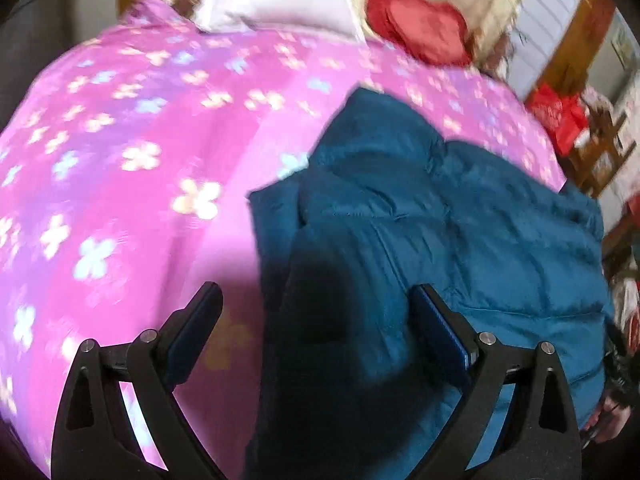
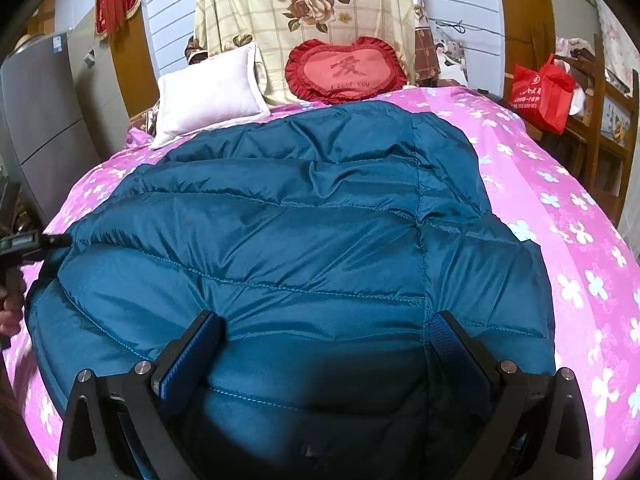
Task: Fold large clothes
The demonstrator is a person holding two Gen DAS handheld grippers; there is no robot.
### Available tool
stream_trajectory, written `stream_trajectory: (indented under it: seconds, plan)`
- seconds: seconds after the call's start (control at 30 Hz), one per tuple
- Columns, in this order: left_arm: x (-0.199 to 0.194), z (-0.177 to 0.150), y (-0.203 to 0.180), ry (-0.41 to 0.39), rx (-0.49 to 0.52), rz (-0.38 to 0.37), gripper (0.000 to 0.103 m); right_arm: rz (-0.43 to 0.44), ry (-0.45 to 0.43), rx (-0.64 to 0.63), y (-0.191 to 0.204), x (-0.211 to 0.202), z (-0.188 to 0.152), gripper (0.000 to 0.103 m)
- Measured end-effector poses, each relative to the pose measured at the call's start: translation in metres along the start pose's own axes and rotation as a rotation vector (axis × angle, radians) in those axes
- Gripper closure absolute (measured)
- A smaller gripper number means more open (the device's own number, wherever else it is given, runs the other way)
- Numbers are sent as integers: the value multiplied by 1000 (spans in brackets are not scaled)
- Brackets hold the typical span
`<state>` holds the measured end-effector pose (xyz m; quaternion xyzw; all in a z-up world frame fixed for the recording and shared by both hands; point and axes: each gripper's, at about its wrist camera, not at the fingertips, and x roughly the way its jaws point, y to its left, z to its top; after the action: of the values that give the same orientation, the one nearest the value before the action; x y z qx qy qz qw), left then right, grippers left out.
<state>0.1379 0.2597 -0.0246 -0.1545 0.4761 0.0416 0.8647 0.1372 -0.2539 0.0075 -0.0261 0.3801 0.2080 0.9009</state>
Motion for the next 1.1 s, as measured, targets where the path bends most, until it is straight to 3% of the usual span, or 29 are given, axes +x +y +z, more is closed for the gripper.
stream_trajectory:
  seconds: [0.13, 0.27, 0.3, 0.4, 0.5, 0.63, 0.7, 0.8, 0.97, 1.1]
  plan:
    - [19, 9, 16, 18, -86, -143, 6, -3, 1, -2, 1, 0, 0, 0]
    - [20, 7, 11, -27, -48, -150, 12, -2, 4, -4, 1, 1, 0, 0]
    - [20, 5, 7, -46, -32, -162, 29, -2, 4, -5, 1, 1, 0, 0]
    - [13, -3, 0, -115, 10, -171, 60, -4, 3, -5, 1, 1, 0, 0]
    - [6, -9, -8, -177, 66, -136, 75, -6, 0, -5, 3, 0, 0, 0]
    - [4, -16, -18, -224, 116, -57, 77, 7, 31, -6, 0, -9, 7, 2]
    - [5, -17, -18, -223, 121, -50, 77, -24, -2, 0, -13, -29, 14, 3]
    - [8, -16, -16, -219, 115, -55, 77, -88, -95, 109, -66, -75, 15, 3]
    - [7, -17, -13, -216, 98, -69, 77, -184, -87, 335, -160, -107, -17, 2]
    - [7, -17, -12, -210, 85, -81, 77, -122, -87, 301, -162, -101, -17, 2]
